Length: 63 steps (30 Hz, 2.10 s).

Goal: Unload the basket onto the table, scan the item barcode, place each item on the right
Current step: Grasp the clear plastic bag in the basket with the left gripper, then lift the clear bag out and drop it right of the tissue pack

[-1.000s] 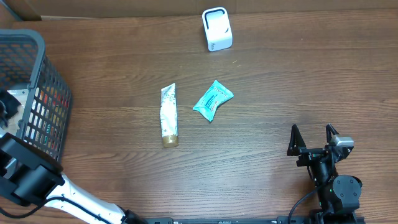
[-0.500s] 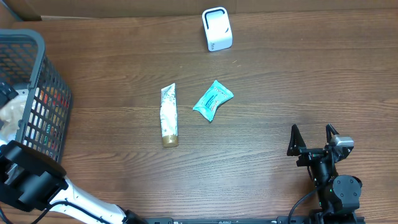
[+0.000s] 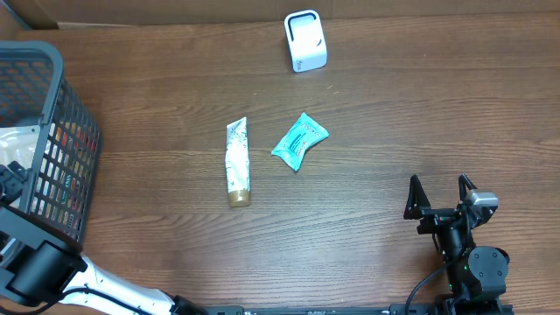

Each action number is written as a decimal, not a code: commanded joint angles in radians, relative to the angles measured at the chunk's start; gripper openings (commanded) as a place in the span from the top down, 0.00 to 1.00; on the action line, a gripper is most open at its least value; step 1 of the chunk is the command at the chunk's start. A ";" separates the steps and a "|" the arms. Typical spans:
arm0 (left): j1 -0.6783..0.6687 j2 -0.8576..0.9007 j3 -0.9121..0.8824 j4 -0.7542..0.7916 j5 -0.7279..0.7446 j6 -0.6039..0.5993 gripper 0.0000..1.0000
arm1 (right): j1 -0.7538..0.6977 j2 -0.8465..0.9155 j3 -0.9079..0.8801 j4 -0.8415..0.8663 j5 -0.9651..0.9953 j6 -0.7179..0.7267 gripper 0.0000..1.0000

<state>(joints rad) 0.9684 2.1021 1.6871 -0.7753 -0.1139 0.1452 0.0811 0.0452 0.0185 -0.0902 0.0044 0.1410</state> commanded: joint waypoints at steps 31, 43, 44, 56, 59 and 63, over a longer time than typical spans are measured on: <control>-0.008 0.009 -0.198 0.188 0.232 0.076 0.65 | 0.004 -0.002 -0.011 0.007 0.002 -0.003 0.00; -0.016 0.009 0.281 -0.146 0.517 -0.048 0.85 | 0.004 -0.002 -0.011 0.007 0.002 -0.003 0.00; -0.016 0.009 0.324 -0.172 0.539 -0.056 0.84 | 0.004 -0.002 -0.011 0.007 0.002 -0.003 0.00; -0.049 -0.026 0.824 -0.418 0.940 -0.093 0.81 | 0.004 -0.002 -0.011 0.007 0.002 -0.003 0.00; -0.064 -0.065 0.890 -0.443 0.946 -0.094 0.82 | 0.004 -0.002 -0.011 0.006 0.002 -0.003 0.00; -0.074 -0.135 0.899 -0.468 0.943 -0.094 0.96 | 0.004 -0.002 -0.011 0.006 0.002 -0.003 0.00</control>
<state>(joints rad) 0.8974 2.0480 2.5504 -1.2312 0.7750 0.0608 0.0811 0.0452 0.0181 -0.0906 0.0044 0.1413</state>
